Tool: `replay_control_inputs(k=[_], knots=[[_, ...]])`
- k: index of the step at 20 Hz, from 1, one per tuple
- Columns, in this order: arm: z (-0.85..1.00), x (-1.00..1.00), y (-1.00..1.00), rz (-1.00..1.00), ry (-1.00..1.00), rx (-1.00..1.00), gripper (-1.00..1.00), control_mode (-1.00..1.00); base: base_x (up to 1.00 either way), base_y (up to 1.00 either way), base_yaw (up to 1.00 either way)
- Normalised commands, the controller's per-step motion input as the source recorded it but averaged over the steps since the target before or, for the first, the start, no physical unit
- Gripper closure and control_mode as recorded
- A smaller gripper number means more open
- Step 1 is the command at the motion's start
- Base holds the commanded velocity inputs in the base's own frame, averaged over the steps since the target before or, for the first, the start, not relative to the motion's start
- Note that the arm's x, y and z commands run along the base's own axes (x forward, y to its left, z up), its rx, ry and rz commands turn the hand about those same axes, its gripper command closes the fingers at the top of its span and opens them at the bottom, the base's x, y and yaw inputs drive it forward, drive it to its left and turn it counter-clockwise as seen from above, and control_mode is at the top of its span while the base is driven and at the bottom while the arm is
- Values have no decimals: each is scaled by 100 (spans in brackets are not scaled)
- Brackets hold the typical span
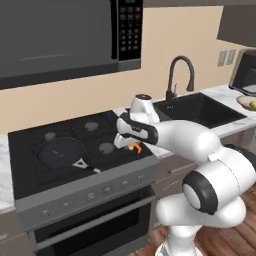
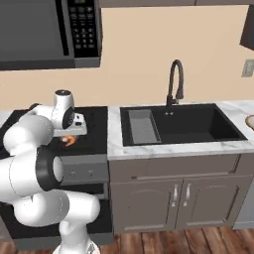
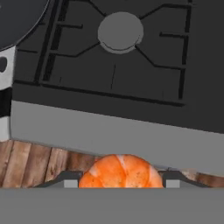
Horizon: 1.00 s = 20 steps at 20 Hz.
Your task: Place the shrimp on the plate and place the lemon on the same plate.
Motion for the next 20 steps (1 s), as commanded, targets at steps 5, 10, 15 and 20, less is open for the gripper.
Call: replay_control_inputs(k=[5, 10, 15, 20], knots=[[0, 0, 0, 0, 0, 0, 100, 100, 25, -66, -5], [0, 0, 0, 0, 0, 0, 100, 100, 32, -70, 0], [0, 0, 0, 0, 0, 0, 100, 100, 34, -70, 0], [0, 0, 0, 0, 0, 0, 100, 100, 32, -71, 0]])
